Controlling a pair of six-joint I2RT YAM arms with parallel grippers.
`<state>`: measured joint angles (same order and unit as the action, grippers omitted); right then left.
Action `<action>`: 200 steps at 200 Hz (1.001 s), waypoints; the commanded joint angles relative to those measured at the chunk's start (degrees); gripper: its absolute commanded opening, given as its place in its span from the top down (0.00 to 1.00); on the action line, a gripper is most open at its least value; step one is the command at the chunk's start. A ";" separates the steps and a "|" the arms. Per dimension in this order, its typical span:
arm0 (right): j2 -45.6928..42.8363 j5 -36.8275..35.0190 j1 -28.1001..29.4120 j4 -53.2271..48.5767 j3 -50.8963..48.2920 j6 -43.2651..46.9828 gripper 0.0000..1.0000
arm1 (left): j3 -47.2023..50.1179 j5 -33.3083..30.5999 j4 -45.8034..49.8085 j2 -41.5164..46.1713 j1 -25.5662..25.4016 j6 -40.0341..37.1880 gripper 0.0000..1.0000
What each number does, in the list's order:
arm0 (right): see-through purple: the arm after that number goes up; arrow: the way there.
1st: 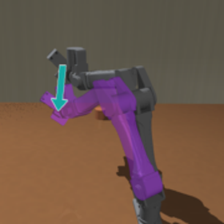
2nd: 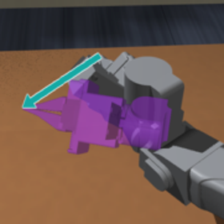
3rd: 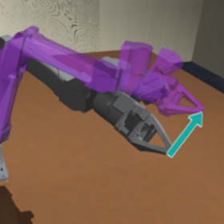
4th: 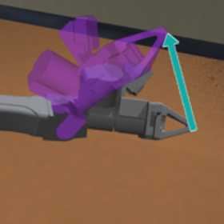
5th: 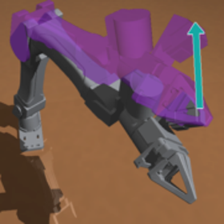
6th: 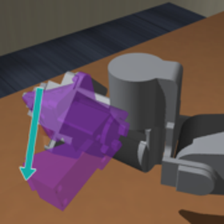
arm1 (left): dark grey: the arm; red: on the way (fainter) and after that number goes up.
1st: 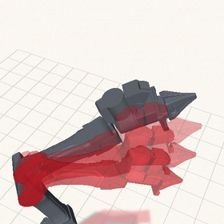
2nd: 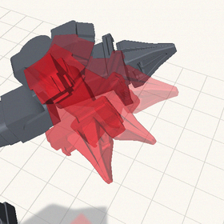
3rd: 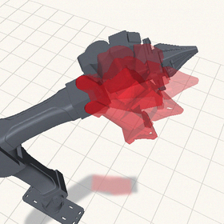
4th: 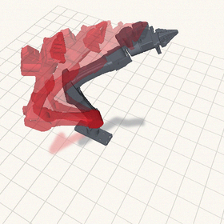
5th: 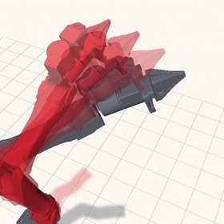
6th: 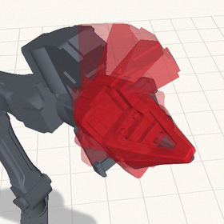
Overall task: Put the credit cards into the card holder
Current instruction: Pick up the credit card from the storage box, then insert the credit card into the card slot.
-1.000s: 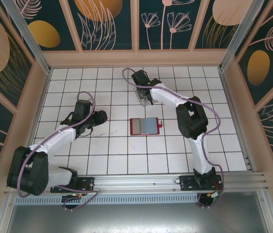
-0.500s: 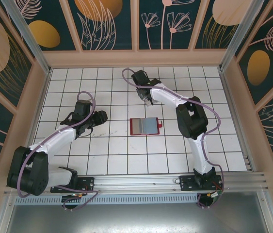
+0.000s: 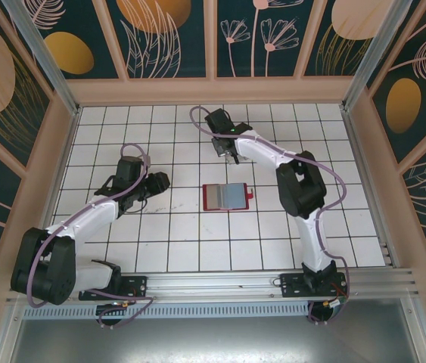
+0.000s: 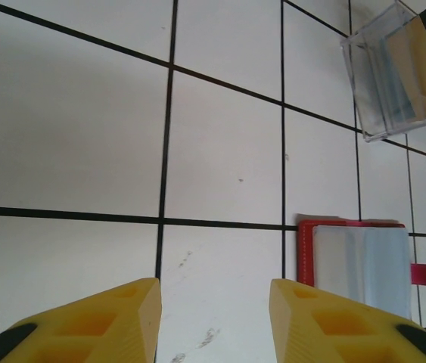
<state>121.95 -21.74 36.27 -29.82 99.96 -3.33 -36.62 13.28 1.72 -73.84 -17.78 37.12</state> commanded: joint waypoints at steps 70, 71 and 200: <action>-32.43 25.80 -0.19 21.71 -29.17 -5.37 0.97 | 4.28 0.42 -15.68 -3.29 -8.62 9.27 0.57; -32.76 26.14 -0.21 21.86 -29.54 -5.55 0.97 | 4.23 0.51 -15.91 -3.44 -8.69 9.37 0.57; -45.89 55.19 -8.57 46.82 -71.24 -30.17 1.00 | -3.55 2.75 -21.67 -20.74 -15.29 10.40 0.57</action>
<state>74.26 26.30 30.15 6.83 31.38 -28.97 -39.03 15.92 -17.54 -92.51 -31.81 46.87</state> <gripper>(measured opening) 0.055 0.429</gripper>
